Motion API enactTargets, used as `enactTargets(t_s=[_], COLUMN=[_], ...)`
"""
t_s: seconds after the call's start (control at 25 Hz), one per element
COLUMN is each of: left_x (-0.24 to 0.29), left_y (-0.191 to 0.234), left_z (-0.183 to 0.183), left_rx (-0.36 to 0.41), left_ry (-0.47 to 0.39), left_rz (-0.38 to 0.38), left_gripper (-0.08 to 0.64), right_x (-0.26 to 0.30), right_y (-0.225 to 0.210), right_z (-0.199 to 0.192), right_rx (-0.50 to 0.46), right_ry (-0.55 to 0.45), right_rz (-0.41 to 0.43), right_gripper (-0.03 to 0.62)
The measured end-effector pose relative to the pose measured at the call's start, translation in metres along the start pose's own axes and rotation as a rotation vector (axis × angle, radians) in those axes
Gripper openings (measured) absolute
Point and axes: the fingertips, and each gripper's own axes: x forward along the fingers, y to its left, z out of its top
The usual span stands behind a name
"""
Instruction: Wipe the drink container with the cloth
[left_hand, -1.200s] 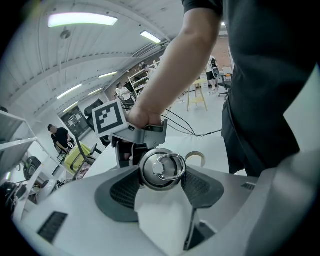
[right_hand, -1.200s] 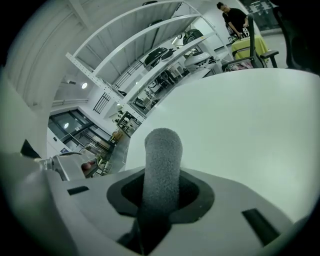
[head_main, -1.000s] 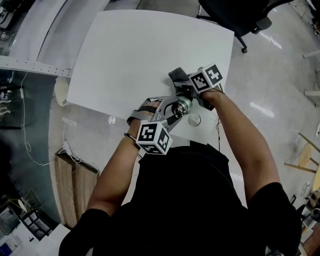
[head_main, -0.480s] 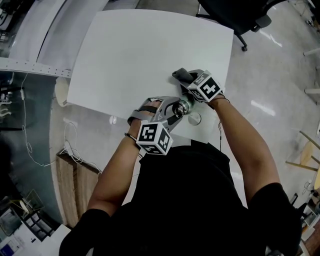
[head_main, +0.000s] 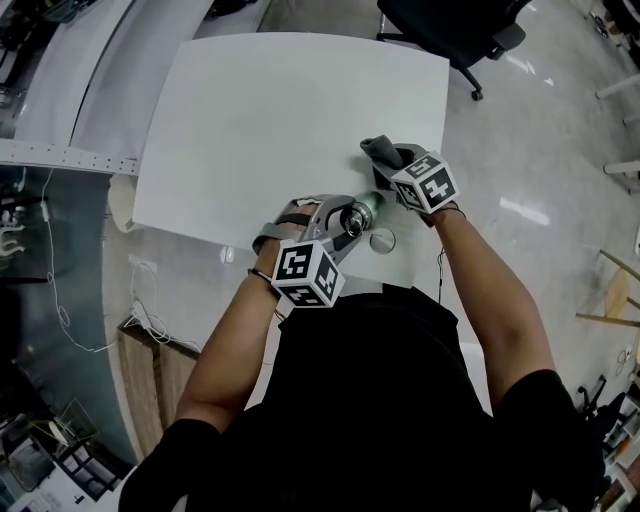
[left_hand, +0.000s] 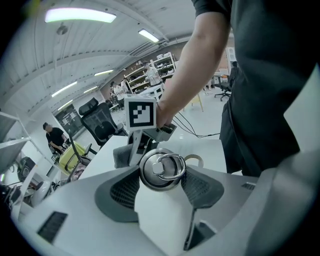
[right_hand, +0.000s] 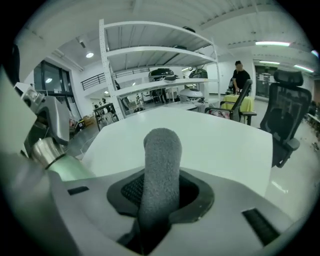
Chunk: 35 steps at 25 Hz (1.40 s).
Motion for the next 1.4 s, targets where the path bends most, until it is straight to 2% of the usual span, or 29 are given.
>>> enactTargets(t_s=[0.2, 0.44, 0.68, 1.04, 1.16, 1.4], left_x=[0.007, 0.017, 0.022, 0.026, 0.024, 0.016], left_y=[0.006, 0.011, 0.012, 0.022, 0.024, 0.021], left_z=[0.006, 0.017, 0.023, 0.021, 0.025, 0.031], left_rx=[-0.047, -0.088, -0.101, -0.168, -0.180, -0.186], left_ry=[0.007, -0.001, -0.023, -0.065, -0.095, -0.156], left_rz=[-0.027, -0.033, -0.044, -0.030, -0.034, -0.073], left_gripper=[0.261, 0.261, 0.261, 0.261, 0.261, 0.261], right_x=[-0.046, -0.115, -0.161, -0.193, -0.196, -0.198], right_y=[-0.010, 0.000, 0.029, 0.063, 0.073, 0.084], right_z=[-0.001, -0.003, -0.008, 0.012, 0.014, 0.011], right_rx=[0.154, 0.293, 0.441, 0.453, 0.459, 0.439], right_ry=[-0.129, -0.300, -0.376, -0.484, -0.482, -0.469], right_rz=[-0.067, -0.109, -0.062, -0.096, -0.096, -0.165], right_gripper=[0.107, 0.107, 0.107, 0.109, 0.109, 0.109])
